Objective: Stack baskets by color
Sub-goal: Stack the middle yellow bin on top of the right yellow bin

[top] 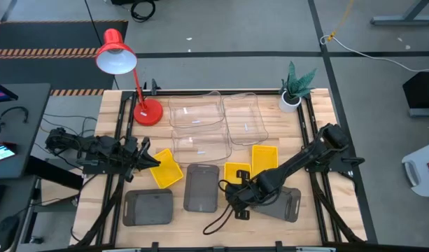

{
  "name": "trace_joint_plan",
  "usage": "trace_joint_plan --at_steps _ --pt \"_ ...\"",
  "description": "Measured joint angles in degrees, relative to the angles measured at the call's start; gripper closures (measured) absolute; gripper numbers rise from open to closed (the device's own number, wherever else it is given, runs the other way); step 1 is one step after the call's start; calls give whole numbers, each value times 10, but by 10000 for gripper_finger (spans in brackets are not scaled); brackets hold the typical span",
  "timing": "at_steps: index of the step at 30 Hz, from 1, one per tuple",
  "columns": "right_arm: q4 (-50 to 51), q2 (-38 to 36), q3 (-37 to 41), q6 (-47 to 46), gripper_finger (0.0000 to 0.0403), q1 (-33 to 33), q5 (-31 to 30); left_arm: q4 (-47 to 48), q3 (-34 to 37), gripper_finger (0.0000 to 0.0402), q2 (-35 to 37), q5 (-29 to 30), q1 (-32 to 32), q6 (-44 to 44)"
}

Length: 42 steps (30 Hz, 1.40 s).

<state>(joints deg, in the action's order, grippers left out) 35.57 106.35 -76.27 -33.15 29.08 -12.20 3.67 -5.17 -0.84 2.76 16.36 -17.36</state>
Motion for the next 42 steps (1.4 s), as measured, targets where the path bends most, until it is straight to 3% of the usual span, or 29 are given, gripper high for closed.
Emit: trace_joint_plan --at_steps 17,26,36,42 --pt "118 -155 0 61 397 53 -136 0 0 371 0 0 0 0" --pt "233 -213 4 51 397 70 -162 0 0 364 0 0 0 0" --pt "210 -316 151 -14 397 108 -177 0 0 364 0 0 0 0" --pt "124 -355 227 -23 397 104 -137 0 0 370 0 0 0 0"
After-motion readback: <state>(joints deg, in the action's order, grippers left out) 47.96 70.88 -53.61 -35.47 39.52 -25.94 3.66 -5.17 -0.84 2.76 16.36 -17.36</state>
